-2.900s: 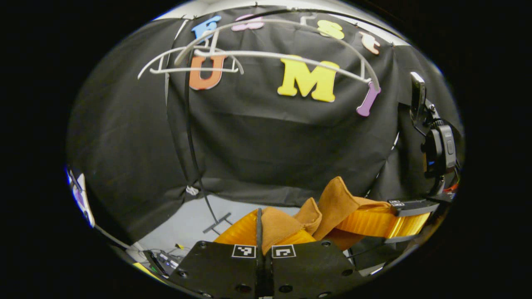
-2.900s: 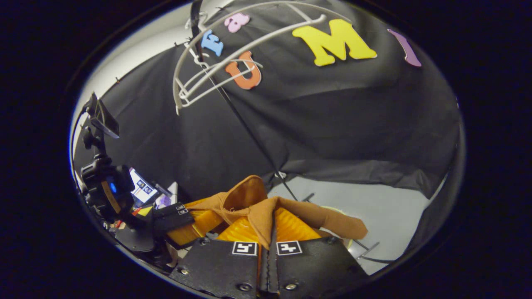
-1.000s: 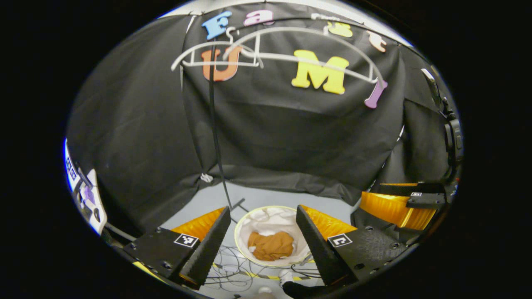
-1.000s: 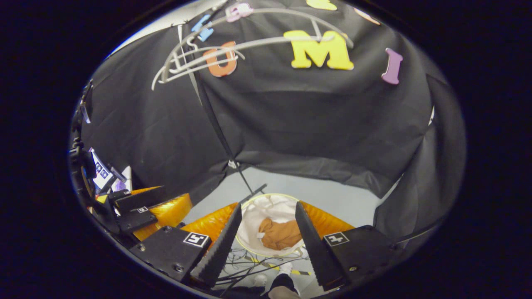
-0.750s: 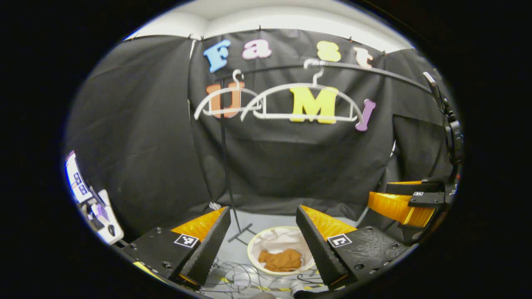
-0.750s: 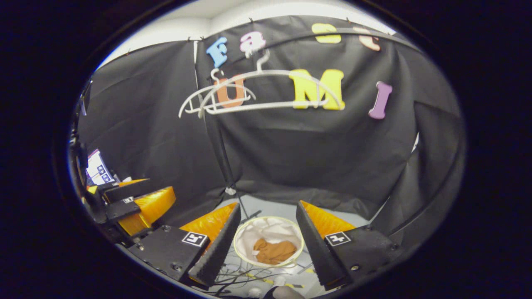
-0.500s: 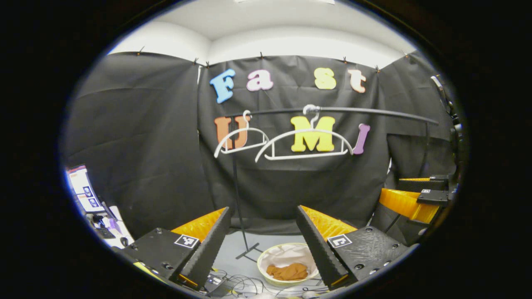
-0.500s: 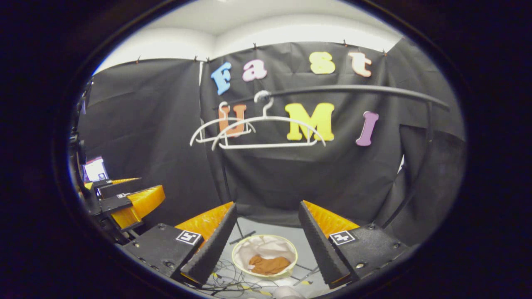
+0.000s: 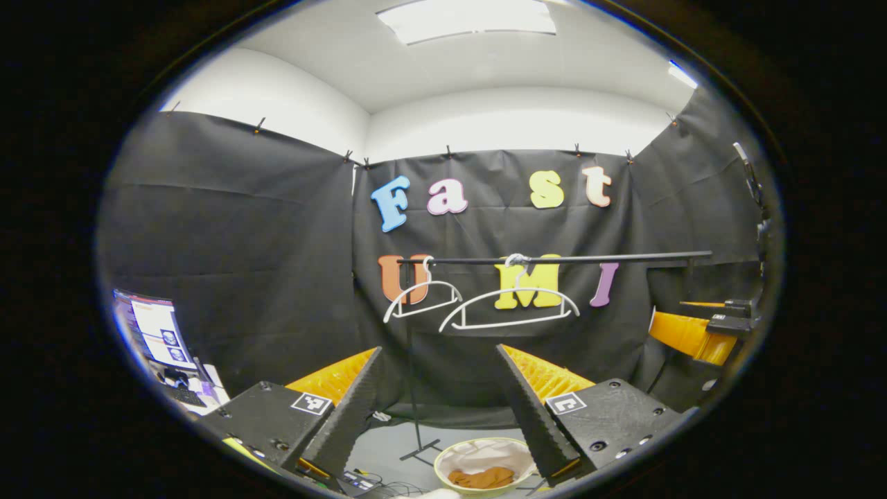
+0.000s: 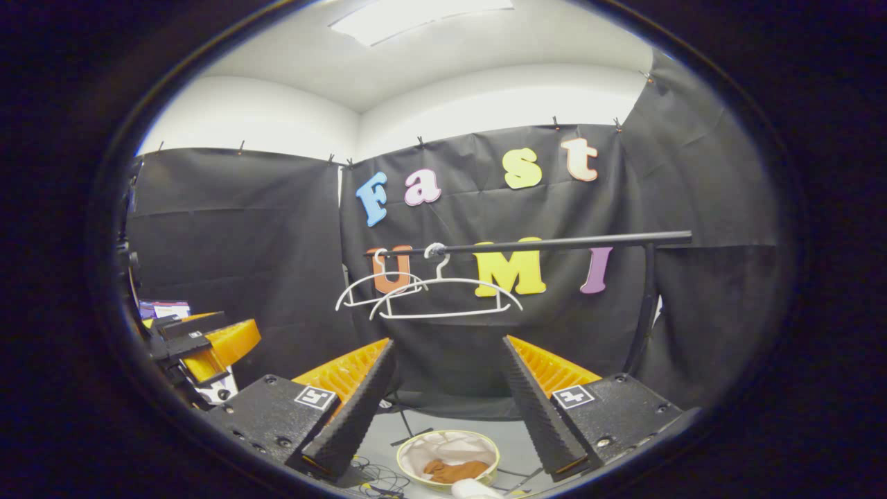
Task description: Grasp the clothes on the hanger with both hands and then place them into the laundry hamper below.
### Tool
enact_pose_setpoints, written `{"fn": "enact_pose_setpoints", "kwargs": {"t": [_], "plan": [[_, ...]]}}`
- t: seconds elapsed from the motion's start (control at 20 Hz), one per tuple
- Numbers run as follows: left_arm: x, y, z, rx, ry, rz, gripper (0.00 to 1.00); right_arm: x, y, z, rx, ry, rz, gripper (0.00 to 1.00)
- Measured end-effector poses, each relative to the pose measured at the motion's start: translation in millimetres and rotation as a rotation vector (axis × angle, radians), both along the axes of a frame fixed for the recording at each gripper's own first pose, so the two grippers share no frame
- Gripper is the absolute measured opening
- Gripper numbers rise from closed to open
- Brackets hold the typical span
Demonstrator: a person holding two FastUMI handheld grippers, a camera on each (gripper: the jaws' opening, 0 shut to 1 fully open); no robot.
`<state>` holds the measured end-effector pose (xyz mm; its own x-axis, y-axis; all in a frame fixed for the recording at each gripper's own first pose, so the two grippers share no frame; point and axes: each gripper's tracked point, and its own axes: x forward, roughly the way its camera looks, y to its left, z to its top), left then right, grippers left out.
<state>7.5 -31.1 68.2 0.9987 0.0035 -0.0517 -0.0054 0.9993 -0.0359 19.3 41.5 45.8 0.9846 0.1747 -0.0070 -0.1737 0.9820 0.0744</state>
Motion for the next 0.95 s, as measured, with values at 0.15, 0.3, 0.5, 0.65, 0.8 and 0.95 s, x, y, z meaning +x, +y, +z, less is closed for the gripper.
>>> {"fn": "enact_pose_setpoints", "kwargs": {"t": [0.15, 0.3, 0.5, 0.65, 0.8, 0.95], "plan": [[2, -7, -12, 0.033, -0.012, 0.000, 1.00, -5, -8, 5, 0.009, -0.010, -0.033, 0.99], [-2, -14, -12, 0.033, -0.021, -0.031, 1.00, -13, -17, 9, 0.032, -0.026, -0.053, 0.99], [-7, -5, -17, 0.035, -0.009, -0.023, 1.00, -30, -19, 8, 0.030, -0.039, -0.072, 0.97], [-10, 0, -15, 0.028, -0.019, -0.022, 1.00, -32, -14, 9, 0.028, -0.055, -0.073, 0.97], [-12, 8, -13, 0.033, -0.028, -0.015, 1.00, -36, -14, 10, 0.023, -0.064, -0.076, 0.98], [-13, 12, -14, 0.026, -0.030, -0.014, 1.00, -39, -14, 16, 0.007, -0.082, -0.094, 0.98]]}}
